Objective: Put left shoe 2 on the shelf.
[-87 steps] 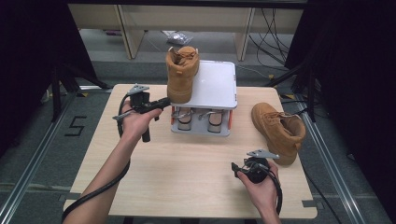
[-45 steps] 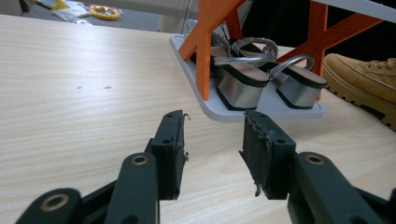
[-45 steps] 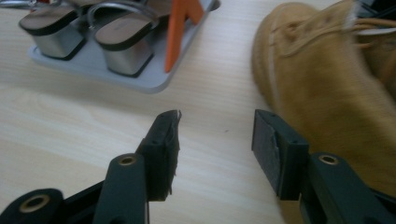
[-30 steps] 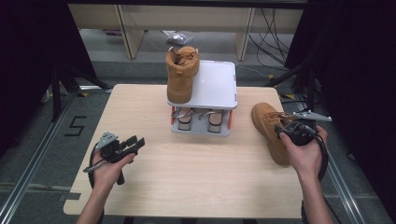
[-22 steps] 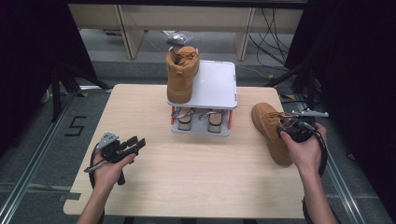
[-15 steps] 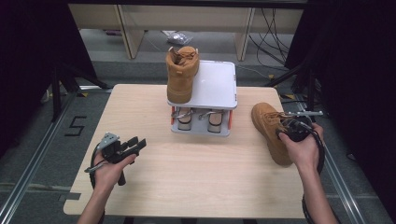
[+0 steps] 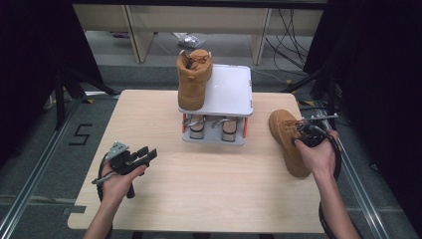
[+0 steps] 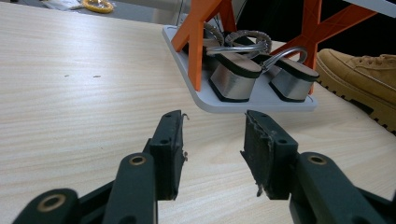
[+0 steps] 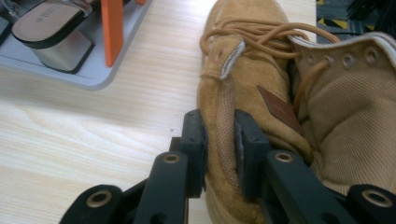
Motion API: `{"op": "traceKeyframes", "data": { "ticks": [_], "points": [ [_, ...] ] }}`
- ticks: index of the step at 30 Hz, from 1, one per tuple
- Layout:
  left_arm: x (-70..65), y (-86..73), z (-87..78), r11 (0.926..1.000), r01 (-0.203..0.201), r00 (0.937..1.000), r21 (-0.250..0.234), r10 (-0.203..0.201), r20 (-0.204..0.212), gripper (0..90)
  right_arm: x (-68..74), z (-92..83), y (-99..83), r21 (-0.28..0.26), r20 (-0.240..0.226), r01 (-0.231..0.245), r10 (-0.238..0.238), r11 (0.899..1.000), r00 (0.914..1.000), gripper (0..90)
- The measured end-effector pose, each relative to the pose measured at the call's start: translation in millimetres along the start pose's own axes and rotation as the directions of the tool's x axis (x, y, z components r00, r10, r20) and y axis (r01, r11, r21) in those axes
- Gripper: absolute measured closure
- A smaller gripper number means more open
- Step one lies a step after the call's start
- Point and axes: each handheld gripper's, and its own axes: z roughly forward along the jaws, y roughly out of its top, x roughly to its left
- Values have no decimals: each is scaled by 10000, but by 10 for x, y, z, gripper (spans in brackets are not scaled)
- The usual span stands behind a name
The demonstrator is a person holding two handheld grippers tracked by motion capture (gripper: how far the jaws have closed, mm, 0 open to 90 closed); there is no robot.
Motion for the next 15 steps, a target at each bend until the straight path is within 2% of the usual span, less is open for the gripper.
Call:
{"op": "traceKeyframes", "data": {
  "ticks": [1, 2, 3, 4, 5, 10, 11, 12, 13, 15],
  "points": [
    [-1, -3, -1, 10000, 33, 10000, 5, -33, -43, 567, 23, -9, 12, 175, -121, -263, 265, 9995, 9996, 781],
    [1, -5, 0, 10000, 5, 10000, -3, -5, -12, 566, 14, 18, 17, 5, -121, -48, 48, 10000, 9999, 785],
    [2, -5, -1, 10000, -2, 10000, 8, 2, -22, 566, 34, 7, 27, 167, -316, -295, 300, 9994, 9990, 786],
    [2, -6, -1, 10000, 6, 10000, 11, -6, -24, 567, 73, 1, 42, 257, -382, -775, 784, 9967, 9962, 787],
    [3, -6, -1, 10000, 16, 10000, 9, -16, -21, 566, 58, 7, 37, 247, -299, -384, 391, 9990, 9988, 788],
    [2, -13, 10, 10000, 60, 10000, 36, -60, 13, 566, 121, 45, 71, 195, -487, -603, 612, 9980, 9969, 792],
    [3, -17, 14, 10000, 55, 10000, 20, -55, 59, 566, 144, 51, 78, 200, -544, -706, 716, 9973, 9959, 792],
    [1, -19, 16, 10000, 67, 9999, 19, -67, 76, 565, 184, 47, 82, 253, -539, -1015, 1027, 9945, 9932, 792],
    [1, -21, 16, 10000, 67, 9999, 25, -67, 75, 565, 166, 69, 93, 155, -681, -675, 684, 9976, 9953, 790],
    [2, -21, 11, 10000, 58, 10000, 57, -58, 25, 565, 181, 71, 104, 230, -672, -809, 823, 9965, 9943, 770]
  ]
}}
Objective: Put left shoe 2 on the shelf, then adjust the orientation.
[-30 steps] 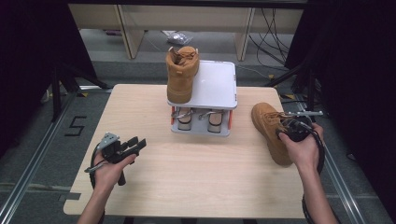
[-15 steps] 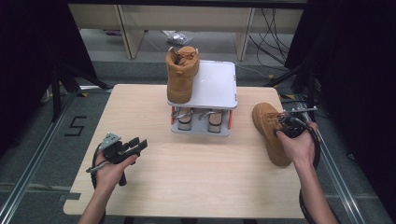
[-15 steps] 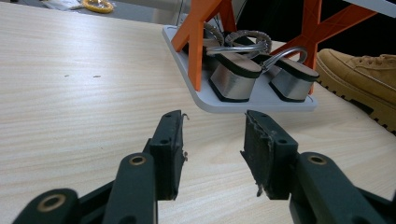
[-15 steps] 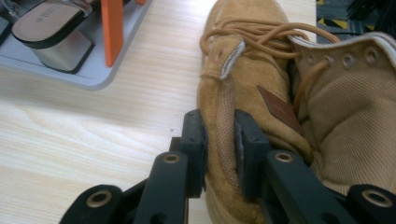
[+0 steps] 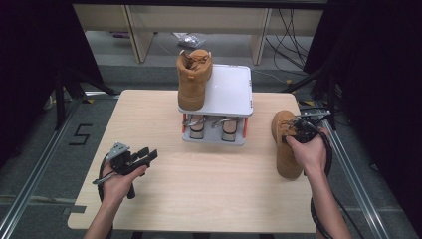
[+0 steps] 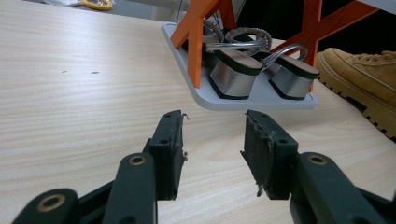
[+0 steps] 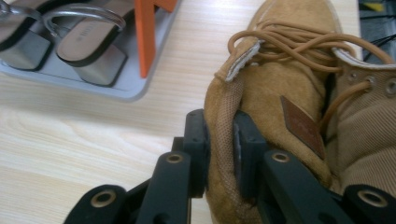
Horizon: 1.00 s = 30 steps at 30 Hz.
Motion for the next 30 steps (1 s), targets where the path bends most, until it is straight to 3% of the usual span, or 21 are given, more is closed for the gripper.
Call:
{"op": "traceKeyframes", "data": {
  "ticks": [1, 3, 5, 6, 7, 8, 11, 12, 16, 18, 20, 21, 22, 23, 24, 25, 26, 27, 28, 29, 30],
  "points": [
    [3, 0, 1, 10000, -5, 10000, 6, 5, 1, 565, -6, -3, 1, 9, -7, 97, -97, 10000, 10000, 747],
    [7, 0, 3, 10000, 34, 10000, -10, -34, -36, 564, -39, -26, -6, -240, -263, 67, -73, 9997, 9996, 615],
    [8, 11, 9, 10000, 29, 10000, -20, -29, -25, 564, -39, -126, -15, -652, -428, -288, 260, 9975, 9987, 576],
    [3, 23, 14, 10000, 52, 10000, -21, -52, -23, 564, -66, -206, -18, -870, -261, -149, 127, 9961, 9996, 555],
    [3, 36, 17, 10000, -8, 10000, -43, 8, -16, 564, -60, -277, -20, -1164, -317, -633, 600, 9912, 9977, 550],
    [-7, 46, 18, 9999, 87, 10000, -126, -87, -16, 564, -137, -335, -12, -1408, -65, -196, 189, 9898, 9998, 547],
    [-8, 65, 12, 9999, -8, 10000, -128, 8, -30, 562, -279, -493, -17, -1748, 570, -421, 528, 9837, 9970, 538],
    [-4, 65, 15, 9998, 5, 10000, -181, -4, 35, 561, -351, -519, -13, -1786, 851, -246, 404, 9836, 9956, 532],
    [2, 56, 14, 10000, 1, 10000, -94, -2, -71, 558, -534, -520, -36, -1493, 1280, -777, 972, 9857, 9870, 503],
    [-4, 48, 14, 9999, 58, 10000, -88, -59, -64, 557, -564, -492, -73, -1316, 1246, -1014, 1179, 9861, 9852, 497],
    [-9, 42, 9, 10000, 6, 10000, -51, -6, -22, 556, -619, -466, -96, -1331, 1194, -661, 822, 9889, 9894, 494],
    [-12, 38, 7, 10000, 3, 10000, -67, -3, 8, 556, -607, -456, -111, -1205, 1240, -987, 1136, 9878, 9858, 491],
    [-18, 37, 5, 10000, 25, 10000, -89, -25, 21, 556, -655, -427, -122, -1328, 1182, -420, 579, 9902, 9913, 491],
    [-21, 34, 7, 9999, 65, 9999, -129, -64, 92, 554, -610, -435, -126, -1045, 1256, -953, 1082, 9899, 9862, 489],
    [-23, 33, -1, 10000, 46, 10000, -88, -46, 51, 554, -633, -413, -124, -1125, 1211, -683, 819, 9913, 9893, 487],
    [-23, 30, -5, 10000, 33, 10000, -81, -32, 29, 554, -605, -406, -126, -1131, 1142, -1030, 1159, 9882, 9867, 486],
    [-23, 30, -7, 10000, 29, 10000, -84, -29, 25, 553, -631, -403, -110, -982, 1159, -776, 889, 9921, 9893, 486],
    [-28, 30, -6, 9999, 72, 10000, -131, -72, 16, 551, -580, -396, -100, -921, 1179, -1448, 1552, 9852, 9808, 486],
    [-28, 33, -8, 9999, 56, 10000, -134, -56, 25, 549, -637, -395, -86, -852, 1122, -815, 909, 9930, 9895, 486],
    [-29, 34, -7, 9999, 62, 10000, -137, -62, 33, 547, -657, -378, -68, -895, 1056, -655, 749, 9938, 9916, 486],
    [-30, 34, -4, 9999, 73, 10000, -109, -73, 37, 542, -640, -386, -48, -580, 1199, -948, 1012, 9938, 9876, 488]
  ]
}}
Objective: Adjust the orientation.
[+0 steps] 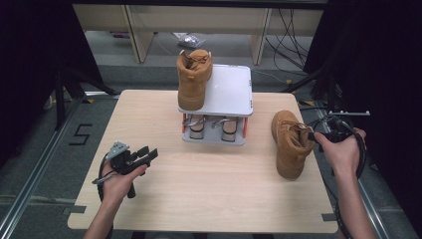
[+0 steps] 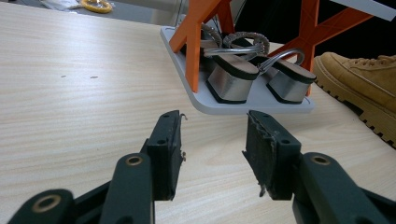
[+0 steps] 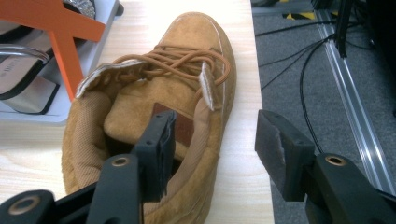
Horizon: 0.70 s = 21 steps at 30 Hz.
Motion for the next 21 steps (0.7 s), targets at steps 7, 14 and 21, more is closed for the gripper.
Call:
{"op": "traceKeyframes", "data": {
  "ticks": [7, 14, 21],
  "points": [
    [0, -6, 42, 9999, 0, 10000, 138, 0, 1, 514, -37, 57, 60, 156, 26, 45, -46, 9999, 10000, 487],
    [-10, -11, 16, 9999, 37, 10000, 96, -37, 90, 502, 15, 76, 43, 383, -16, -742, 743, 9965, 9972, 485],
    [-34, -2, 10, 10000, 6, 9999, 71, -7, 133, 495, -28, 167, 81, 714, -66, -324, 329, 9969, 9994, 509]
  ]
}}
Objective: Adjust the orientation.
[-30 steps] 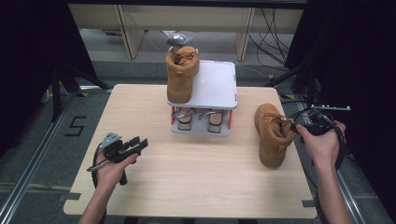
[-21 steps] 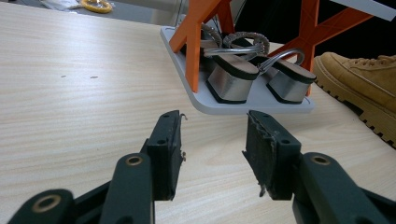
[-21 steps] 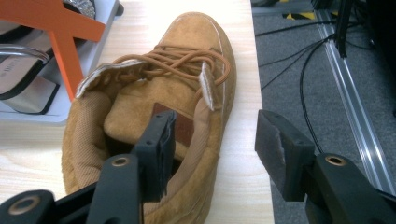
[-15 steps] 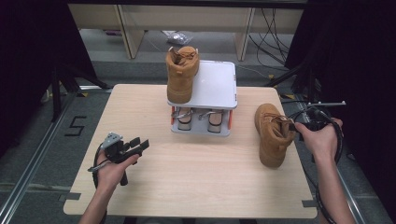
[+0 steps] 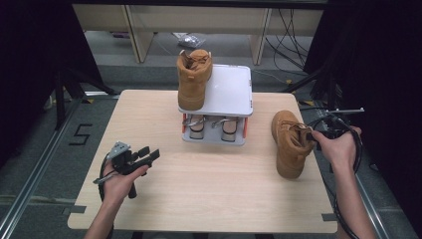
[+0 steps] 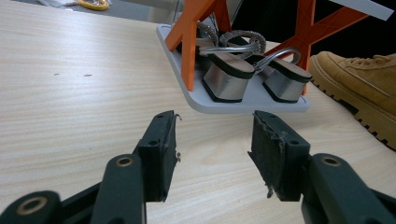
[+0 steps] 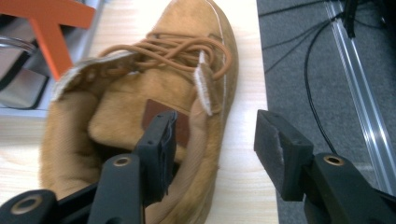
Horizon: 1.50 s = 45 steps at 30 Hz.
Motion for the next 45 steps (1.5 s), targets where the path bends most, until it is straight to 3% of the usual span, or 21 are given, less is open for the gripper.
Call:
{"op": "traceKeyframes", "data": {
  "ticks": [1, 2, 5, 6, 11, 12, 13, 15, 21, 23, 24, 25, 26, 29, 30, 31, 35, 40, 42, 44, 45],
  "points": [
    [-6, -1, 1, 10000, 13, 10000, 18, -13, 64, 495, 43, 10, 5, 239, -54, -704, 706, 9972, 9975, 515],
    [-8, -1, 3, 10000, 23, 10000, 16, -23, 83, 495, 48, 27, 19, 522, -14, -824, 826, 9952, 9966, 519],
    [-8, 1, 5, 9999, 60, 9999, 82, -61, 116, 501, -23, 117, 45, 606, -161, -55, 65, 9981, 9998, 548],
    [-6, 1, 6, 9999, 111, 9999, 102, -113, 126, 502, 30, 119, 45, 837, -86, -787, 797, 9934, 9968, 557],
    [-3, -4, 10, 9999, 87, 9999, 130, -88, 74, 487, 35, 222, 88, 1526, -198, -1062, 1104, 9826, 9937, 612],
    [1, -6, 14, 9999, 87, 9998, 112, -89, 154, 485, -10, 253, 100, 1473, -355, -456, 514, 9880, 9980, 619],
    [1, -7, 13, 9999, 88, 9998, 99, -89, 163, 484, 47, 256, 107, 1707, -251, -1176, 1237, 9783, 9920, 630],
    [-5, -5, 4, 9999, 84, 9999, 135, -86, 86, 483, 11, 291, 117, 1746, -317, -681, 747, 9823, 9967, 643],
    [2, -7, 2, 9998, 114, 9999, 137, -115, 73, 484, 74, 353, 106, 2290, -249, -1150, 1240, 9666, 9920, 687],
    [9, -10, 9, 9999, 122, 9998, 104, -124, 165, 483, 63, 376, 111, 2330, -119, -696, 744, 9700, 9972, 717],
    [5, -9, 5, 9998, 120, 9999, 141, -122, 82, 483, 88, 373, 116, 2533, -64, -1027, 1078, 9619, 9942, 727],
    [6, -11, 5, 9998, 109, 9999, 148, -110, 83, 483, 64, 384, 118, 2557, -92, -646, 692, 9646, 9976, 738],
    [5, -13, 6, 9998, 110, 9999, 151, -111, 79, 483, 87, 384, 126, 2727, 45, -952, 977, 9574, 9952, 753],
    [-1, -21, 11, 9998, 100, 9999, 187, -102, 83, 484, 93, 396, 132, 2652, 171, -1299, 1300, 9554, 9914, 779],
    [-1, -22, 13, 9998, 94, 9999, 201, -95, 75, 483, -17, 427, 136, 2286, -188, 107, -65, 9735, 9998, 785],
    [0, -24, 15, 9997, 97, 9999, 212, -99, 83, 484, 50, 409, 133, 2583, 60, -848, 862, 9623, 9963, 790],
    [6, -19, 15, 9997, 154, 9999, 167, -155, 59, 483, 86, 396, 136, 2615, 176, -1666, 1679, 9507, 9857, 808],
    [21, -2, 29, 9997, 204, 9998, 114, -205, 73, 482, 40, 378, 125, 2624, -100, -1791, 1882, 9482, 9821, 821],
    [18, -6, 31, 9997, 216, 9998, 144, -216, 39, 482, 15, 397, 105, 2187, -200, -1512, 1594, 9640, 9870, 822],
    [16, -9, 32, 9996, 247, 9997, 145, -248, 41, 482, 37, 383, 115, 2434, -165, -2058, 2162, 9478, 9762, 823],
    [16, -10, 30, 9996, 260, 9997, 133, -261, 45, 482, -32, 384, 116, 2492, -422, -1310, 1459, 9595, 9884, 823]
  ]
}}
